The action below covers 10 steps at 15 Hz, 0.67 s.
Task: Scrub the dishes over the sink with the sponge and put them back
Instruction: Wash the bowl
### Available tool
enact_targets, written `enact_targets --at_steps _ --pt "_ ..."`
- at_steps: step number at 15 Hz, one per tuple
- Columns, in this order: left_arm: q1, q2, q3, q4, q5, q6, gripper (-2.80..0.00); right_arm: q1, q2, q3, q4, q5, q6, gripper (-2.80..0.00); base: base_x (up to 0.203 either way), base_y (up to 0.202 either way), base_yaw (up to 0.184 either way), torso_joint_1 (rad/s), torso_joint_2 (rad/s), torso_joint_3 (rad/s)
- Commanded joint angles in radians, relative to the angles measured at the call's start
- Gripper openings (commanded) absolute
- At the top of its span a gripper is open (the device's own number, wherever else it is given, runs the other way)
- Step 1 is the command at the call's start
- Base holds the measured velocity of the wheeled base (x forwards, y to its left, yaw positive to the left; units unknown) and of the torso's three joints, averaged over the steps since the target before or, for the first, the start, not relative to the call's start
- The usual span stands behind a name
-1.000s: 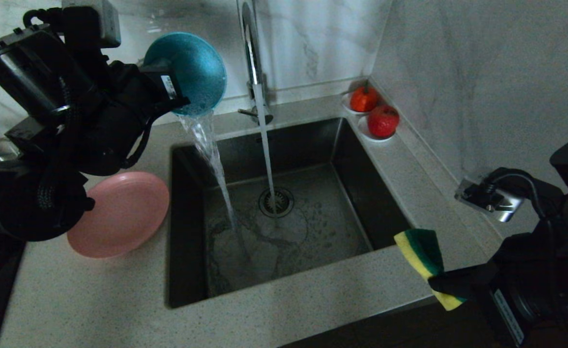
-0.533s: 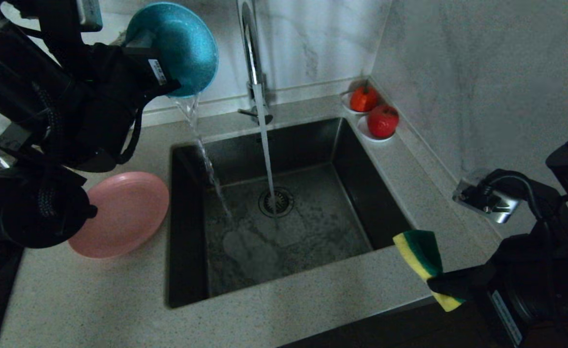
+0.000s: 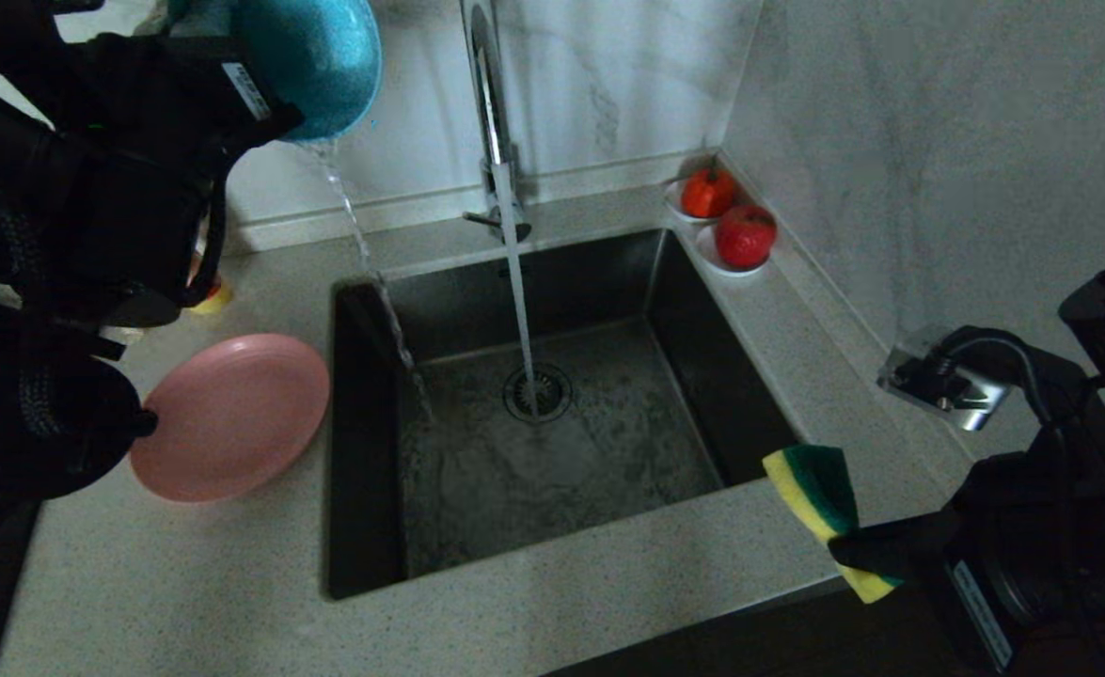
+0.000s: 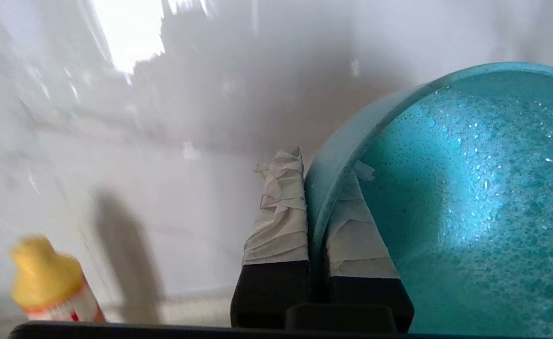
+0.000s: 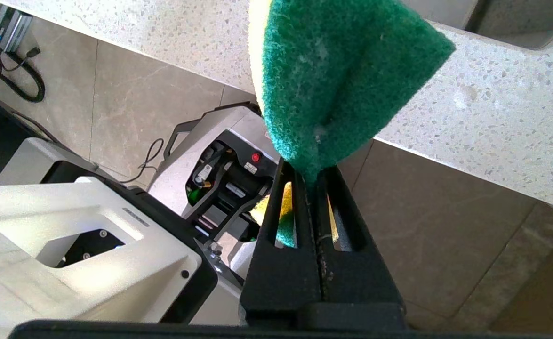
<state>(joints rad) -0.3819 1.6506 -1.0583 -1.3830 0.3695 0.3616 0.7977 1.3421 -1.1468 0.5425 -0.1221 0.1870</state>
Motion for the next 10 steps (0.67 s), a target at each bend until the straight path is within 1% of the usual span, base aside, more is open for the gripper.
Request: enact_targets --at_steps 1,5,10 --pt "-0.003 -0.018 0.005 -0.03 0.003 0.014 -2.8 0.0 0.003 -0.001 0.004 -0.001 0.002 -2.8 0.0 0.0 0.0 0.0 0.0 0.0" --pt "-0.012 -0.034 0.026 -0.066 0.003 0.019 -2.8 0.0 -0.004 -0.002 0.004 -0.002 0.003 -2.8 0.0 0.0 0.0 0.0 0.0 0.0" --pt "-0.014 -0.057 0.026 -0.045 0.006 0.017 -2.8 0.002 -0.011 -0.001 0.005 -0.005 0.0 -2.8 0.0 0.0 0.0 0.0 0.0 0.0"
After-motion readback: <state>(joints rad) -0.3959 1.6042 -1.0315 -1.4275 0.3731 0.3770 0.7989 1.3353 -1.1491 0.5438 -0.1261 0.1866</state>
